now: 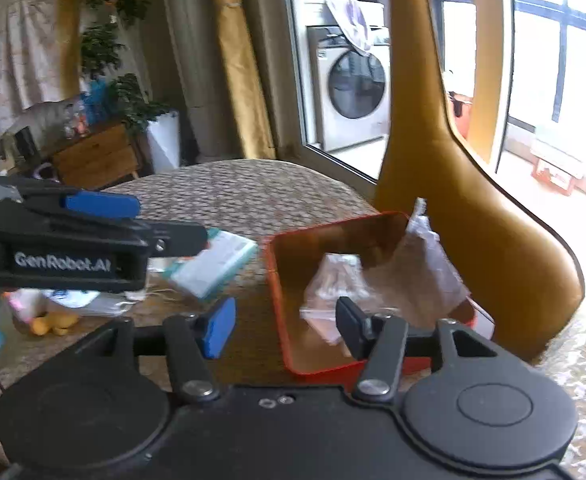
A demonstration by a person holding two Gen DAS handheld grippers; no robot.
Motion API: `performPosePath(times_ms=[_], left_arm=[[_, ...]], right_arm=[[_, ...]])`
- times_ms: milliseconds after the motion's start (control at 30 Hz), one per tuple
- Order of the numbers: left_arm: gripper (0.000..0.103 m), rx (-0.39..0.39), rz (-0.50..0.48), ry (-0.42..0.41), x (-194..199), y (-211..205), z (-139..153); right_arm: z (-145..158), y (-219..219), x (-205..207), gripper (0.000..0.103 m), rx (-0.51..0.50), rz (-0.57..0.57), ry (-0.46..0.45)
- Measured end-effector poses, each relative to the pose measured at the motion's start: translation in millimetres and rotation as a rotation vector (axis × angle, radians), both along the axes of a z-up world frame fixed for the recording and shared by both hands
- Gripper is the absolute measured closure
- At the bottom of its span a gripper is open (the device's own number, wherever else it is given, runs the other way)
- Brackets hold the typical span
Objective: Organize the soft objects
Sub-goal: 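Open both grippers to drop the swab pack and red-tagged bag into the tray, then move both grippers back over the table toward the mask and gauze cloth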
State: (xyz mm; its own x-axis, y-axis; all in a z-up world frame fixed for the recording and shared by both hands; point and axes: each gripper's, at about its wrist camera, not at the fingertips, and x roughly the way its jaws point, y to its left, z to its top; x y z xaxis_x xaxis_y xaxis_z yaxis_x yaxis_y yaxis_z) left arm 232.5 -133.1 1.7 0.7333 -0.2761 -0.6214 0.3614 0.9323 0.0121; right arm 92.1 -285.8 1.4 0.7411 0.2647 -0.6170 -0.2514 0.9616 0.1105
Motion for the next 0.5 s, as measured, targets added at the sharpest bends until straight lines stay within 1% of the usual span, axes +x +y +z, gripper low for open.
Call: performPosePath(times_ms=[67, 200, 233, 267, 300, 433, 500], left_arm=[[0.031, 0.002, -0.002, -0.003, -10, 12, 1], [0.031, 0.001, 0.023, -0.004, -28, 41, 3], [0.03, 0.0, 0.034, -0.002, -32, 48, 3], [0.024, 0.001, 0.049, 0.0, -36, 57, 4], [0.02, -0.001, 0.062, -0.002, -39, 64, 4], [0.02, 0.002, 0.108, -0.012, -53, 96, 2], [0.019, 0.002, 0.124, -0.014, -60, 110, 2]], right_arm=[[3, 10, -8, 0.041, 0.0, 0.018, -0.007], [8, 31, -21, 0.038, -0.003, 0.061, -0.016], [9, 36, -24, 0.032, -0.001, 0.073, -0.019], [11, 41, -27, 0.027, 0.002, 0.082, -0.024], [12, 46, -30, 0.026, 0.004, 0.091, -0.028], [14, 65, -37, 0.017, 0.015, 0.126, -0.029], [15, 74, -39, 0.016, 0.017, 0.14, -0.028]])
